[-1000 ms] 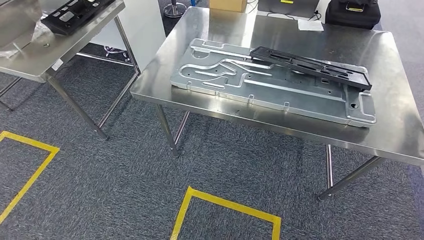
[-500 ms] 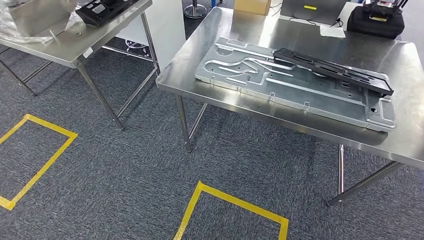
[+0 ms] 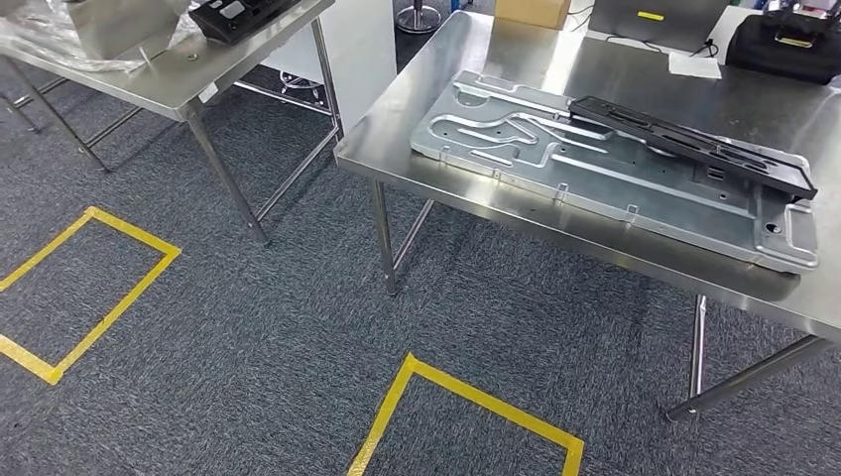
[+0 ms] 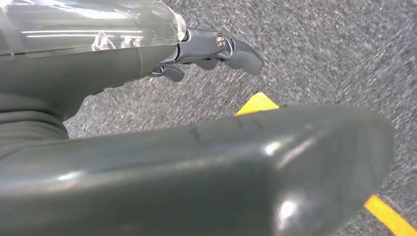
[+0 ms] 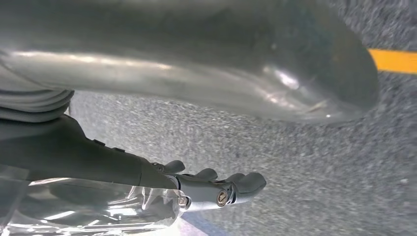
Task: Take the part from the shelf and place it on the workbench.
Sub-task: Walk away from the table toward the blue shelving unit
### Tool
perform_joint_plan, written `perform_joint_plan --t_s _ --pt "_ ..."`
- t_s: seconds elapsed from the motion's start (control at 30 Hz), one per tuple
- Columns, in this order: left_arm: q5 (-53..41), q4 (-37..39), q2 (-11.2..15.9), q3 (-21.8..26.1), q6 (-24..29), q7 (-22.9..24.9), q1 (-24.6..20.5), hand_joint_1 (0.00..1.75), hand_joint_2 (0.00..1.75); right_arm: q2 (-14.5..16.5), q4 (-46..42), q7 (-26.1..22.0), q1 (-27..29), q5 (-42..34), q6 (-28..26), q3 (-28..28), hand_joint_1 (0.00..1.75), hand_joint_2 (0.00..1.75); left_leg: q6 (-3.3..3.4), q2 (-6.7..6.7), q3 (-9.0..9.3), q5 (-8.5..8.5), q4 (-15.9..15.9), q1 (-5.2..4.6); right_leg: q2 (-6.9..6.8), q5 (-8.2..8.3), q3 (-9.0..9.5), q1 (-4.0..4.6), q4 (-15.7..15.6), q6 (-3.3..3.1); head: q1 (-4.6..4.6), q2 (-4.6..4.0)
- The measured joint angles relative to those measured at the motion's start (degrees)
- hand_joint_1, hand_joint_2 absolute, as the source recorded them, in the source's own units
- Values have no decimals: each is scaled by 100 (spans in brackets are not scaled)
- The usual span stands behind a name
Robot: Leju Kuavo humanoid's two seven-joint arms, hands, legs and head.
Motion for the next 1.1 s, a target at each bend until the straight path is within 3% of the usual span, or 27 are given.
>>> perform_joint_plan --t_s 0.1,0.17,0.2,0.27,0.3,0.33,0.37,0.4,0.43,0.5,0.57,0.67,0.73,0.8,0.83,0.87,0.9,0.97,1.0,1.07,1.1 --pt "-27 0 10 -8 -5 0 5 0 0 -5 17 -52 -37 27 43 -3 0 0 130 -47 8 33 -115 -45 -39 19 11 7 -19 129 5 0" --pt "-44 0 22 -19 -10 -3 8 0 0 -10 28 -72 -48 46 75 -10 0 0 231 -100 14 86 -155 -41 43 -100 -30 -10 106 188 6 0" --pt "-49 0 27 -27 -13 -4 5 0 0 -14 37 -76 -47 52 92 -18 0 0 276 -127 13 116 -175 -35 123 -260 -128 -11 333 195 9 0" --pt "-50 0 35 -42 -19 -7 2 0 0 -24 54 -78 -44 58 122 -37 0 0 326 -177 -21 145 -173 -58 260 -681 -493 9 1109 175 13 0" --pt "-51 0 38 -44 -21 -7 4 0 0 -29 62 -78 -43 58 140 -45 0 0 338 -210 -41 151 -166 -77 285 -818 -671 24 1476 163 14 0" --pt "-51 0 40 -45 -25 -7 6 0 0 -34 69 -76 -42 58 155 -50 0 0 344 -249 -53 154 -157 -98 294 -843 -772 38 1677 147 13 0" --pt "-52 0 40 -46 -28 -4 8 0 0 -39 74 -75 -41 60 168 -54 0 0 347 -292 -57 155 -149 -115 301 -749 -762 51 1649 124 13 0" --pt "-53 0 41 -48 -31 0 9 0 0 -42 80 -71 -41 68 176 -58 0 0 348 -339 -52 154 -142 -129 316 -556 -635 66 1382 91 13 0" --pt "-56 0 41 -51 -33 4 8 0 0 -45 85 -65 -39 82 180 -64 0 0 346 -385 -46 151 -135 -138 370 -327 -439 82 969 46 14 0" --pt "-63 0 38 -67 -34 20 3 0 0 -56 92 -54 -38 116 181 -78 0 0 320 -462 -64 137 -100 -163 516 -52 -123 105 254 -24 12 0" --pt "-67 0 39 -84 -30 36 3 0 0 -63 96 -48 -41 150 183 -87 0 0 271 -516 -104 133 -81 -161 567 -26 -53 125 47 -51 10 0" --pt "-67 -2 61 -96 -19 54 23 0 0 -59 99 -26 -43 207 197 -94 0 0 185 -501 -167 55 26 -148 446 10 -37 97 -8 -123 -1 0" --pt "-67 -4 75 -100 -16 61 26 0 0 -54 103 -6 -35 227 203 -100 0 0 117 -354 -397 -259 542 -122 338 23 -28 68 -39 -168 -20 0" --pt "-63 -4 74 -102 -16 62 22 0 0 -54 106 1 -27 245 209 -110 0 0 45 -259 -767 -616 1316 -72 235 17 -35 68 -36 -180 -30 0" --pt "-60 -4 75 -102 -15 63 24 0 0 -54 108 1 -26 255 211 -116 0 0 14 -238 -886 -681 1563 -47 184 14 -35 67 -35 -177 -30 0" --pt "-56 -4 77 -103 -13 64 30 0 0 -54 109 2 -28 264 217 -121 0 0 -7 -220 -895 -623 1581 -28 133 9 -30 63 -33 -170 -31 0" --pt "-52 -4 79 -103 -9 67 34 0 0 -54 110 2 -30 275 225 -125 0 0 -19 -190 -780 -460 1356 -13 82 0 -17 57 -32 -157 -31 0" --pt "-48 -4 83 -103 -2 70 28 0 0 -54 111 4 -32 296 246 -126 0 0 -9 8 -344 -71 501 -13 -21 -29 26 58 -27 -111 -31 0" --pt "-46 -4 84 -103 0 72 18 0 0 -54 113 5 -31 304 255 -127 0 0 21 100 -177 44 161 -29 -65 -43 45 68 -23 -80 -26 0" --pt "-46 -4 83 -104 1 74 5 0 0 -54 117 6 -38 309 264 -127 0 0 94 175 -85 79 -85 -70 -145 -60 69 92 -20 -11 -11 0" --pt "-46 -4 83 -104 1 75 9 0 0 -54 119 7 -48 311 264 -127 0 44 139 107 -103 90 -82 -81 -188 -61 81 93 -25 25 -5 0"
